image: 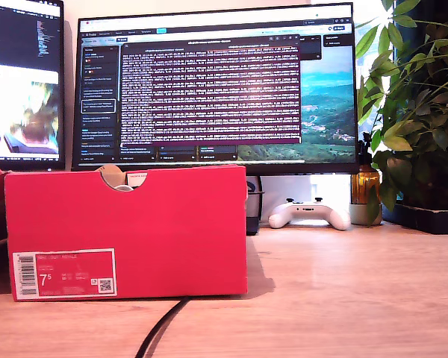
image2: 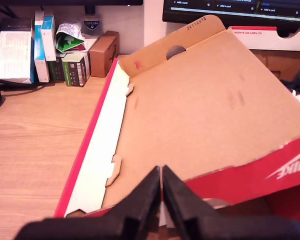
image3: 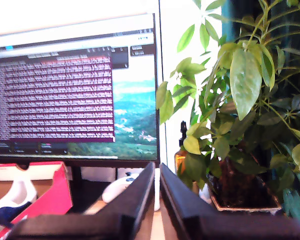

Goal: Pack the blue shoes by picking the first shoe and placing it inside the red shoebox, left side, then picking and rotating the second shoe and placing it in the shoebox

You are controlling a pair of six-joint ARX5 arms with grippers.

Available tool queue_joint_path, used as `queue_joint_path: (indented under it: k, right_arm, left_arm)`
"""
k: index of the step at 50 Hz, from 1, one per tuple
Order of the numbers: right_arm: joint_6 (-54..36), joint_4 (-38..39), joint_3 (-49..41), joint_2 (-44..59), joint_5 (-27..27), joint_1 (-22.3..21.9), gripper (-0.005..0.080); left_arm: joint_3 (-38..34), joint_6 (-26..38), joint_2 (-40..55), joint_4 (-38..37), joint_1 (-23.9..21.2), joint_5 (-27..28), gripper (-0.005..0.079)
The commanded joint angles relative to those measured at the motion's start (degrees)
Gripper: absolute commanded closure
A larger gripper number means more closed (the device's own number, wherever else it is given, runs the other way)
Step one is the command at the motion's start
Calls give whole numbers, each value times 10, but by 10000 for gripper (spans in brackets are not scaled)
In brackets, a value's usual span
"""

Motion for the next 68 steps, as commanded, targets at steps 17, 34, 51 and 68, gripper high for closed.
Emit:
queue_joint_path:
  k: [17, 34, 51, 68]
  right_arm:
    - [-28, -168, -17, -4, 0, 16, 757]
    - [-52, -188, -17, -4, 40, 19, 757]
    - [-21, -185, -17, -4, 36, 19, 757]
    - [-21, -185, -17, -4, 36, 19, 757]
  left_arm:
    - [-17, 4, 2, -9, 2, 2, 764]
    - [-17, 4, 2, -9, 2, 2, 764]
    - [-17, 4, 2, -8, 2, 2, 764]
    - [-17, 4, 2, -8, 2, 2, 763]
